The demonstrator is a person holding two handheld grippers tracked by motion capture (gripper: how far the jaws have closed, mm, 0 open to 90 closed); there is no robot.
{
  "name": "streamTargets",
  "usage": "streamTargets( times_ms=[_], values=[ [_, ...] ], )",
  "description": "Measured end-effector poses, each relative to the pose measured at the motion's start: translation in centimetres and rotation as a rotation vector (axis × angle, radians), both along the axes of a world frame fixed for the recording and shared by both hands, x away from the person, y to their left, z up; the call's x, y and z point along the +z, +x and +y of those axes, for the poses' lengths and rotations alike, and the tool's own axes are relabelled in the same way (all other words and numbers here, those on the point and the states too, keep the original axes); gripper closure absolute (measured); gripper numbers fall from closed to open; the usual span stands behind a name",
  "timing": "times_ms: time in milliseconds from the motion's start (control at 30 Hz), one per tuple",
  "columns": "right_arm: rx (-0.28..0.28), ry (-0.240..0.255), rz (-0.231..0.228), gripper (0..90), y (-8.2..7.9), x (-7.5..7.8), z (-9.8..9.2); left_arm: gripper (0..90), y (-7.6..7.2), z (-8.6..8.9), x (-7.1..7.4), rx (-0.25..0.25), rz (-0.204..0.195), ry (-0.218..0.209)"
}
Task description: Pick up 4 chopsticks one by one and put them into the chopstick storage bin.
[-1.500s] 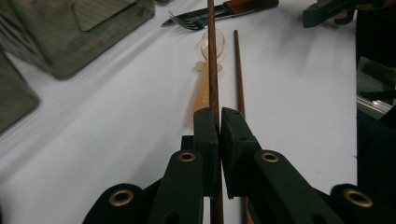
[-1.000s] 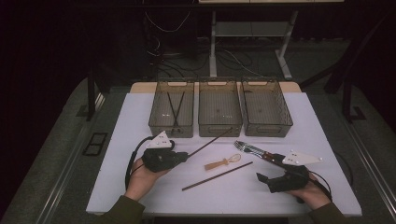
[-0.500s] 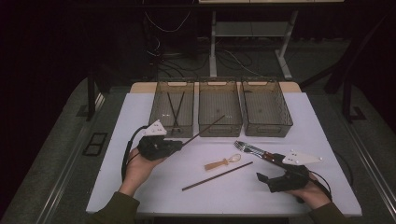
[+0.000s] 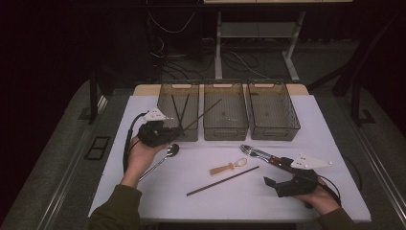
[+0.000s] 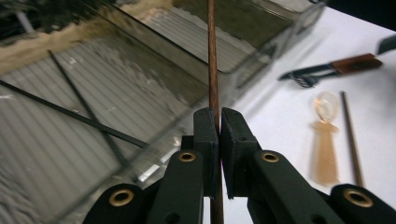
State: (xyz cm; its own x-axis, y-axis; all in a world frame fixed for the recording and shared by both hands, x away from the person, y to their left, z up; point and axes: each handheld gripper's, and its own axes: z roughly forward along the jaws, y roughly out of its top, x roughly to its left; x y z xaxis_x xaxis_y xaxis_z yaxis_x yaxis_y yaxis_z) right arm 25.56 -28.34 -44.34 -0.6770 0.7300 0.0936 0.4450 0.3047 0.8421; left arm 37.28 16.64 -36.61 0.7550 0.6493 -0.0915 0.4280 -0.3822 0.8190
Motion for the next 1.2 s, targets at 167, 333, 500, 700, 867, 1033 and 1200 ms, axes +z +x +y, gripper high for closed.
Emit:
streamTargets(
  times_ms=[167, 333, 500, 700, 867, 1033, 1200],
  values=[
    [-0.005, 0.005, -0.003, 1.1, 0.0, 0.1, -0.1, 85.0, 1.7, 0.3, 1.1, 0.038, -0.006, 0.005],
    [-0.004, 0.003, -0.003, 1.1, 0.0, 0.1, -0.1, 85.0, 3.2, 0.6, 1.5, 0.085, 0.000, 0.027],
    [-0.005, 0.003, -0.005, 1.1, 0.0, 0.1, -0.1, 85.0, 4.7, 1.0, 1.3, 0.139, 0.013, 0.040],
    [-0.005, 0.003, -0.005, 1.1, 0.0, 0.1, -0.2, 85.0, 6.3, 1.3, 0.3, 0.203, 0.054, 0.065],
    [-0.004, 0.004, -0.006, 1.1, 0.0, 0.1, -0.2, 85.0, 7.4, 1.6, -0.1, 0.257, 0.080, 0.090],
    [-0.003, 0.005, -0.008, 1.1, 0.0, 0.1, -0.2, 85.0, 8.1, 1.9, -0.9, 0.287, 0.104, 0.120],
    [-0.005, 0.008, -0.008, 1.1, 0.0, 0.2, -0.3, 85.0, 8.2, 1.9, -1.4, 0.288, 0.117, 0.147]
  ],
)
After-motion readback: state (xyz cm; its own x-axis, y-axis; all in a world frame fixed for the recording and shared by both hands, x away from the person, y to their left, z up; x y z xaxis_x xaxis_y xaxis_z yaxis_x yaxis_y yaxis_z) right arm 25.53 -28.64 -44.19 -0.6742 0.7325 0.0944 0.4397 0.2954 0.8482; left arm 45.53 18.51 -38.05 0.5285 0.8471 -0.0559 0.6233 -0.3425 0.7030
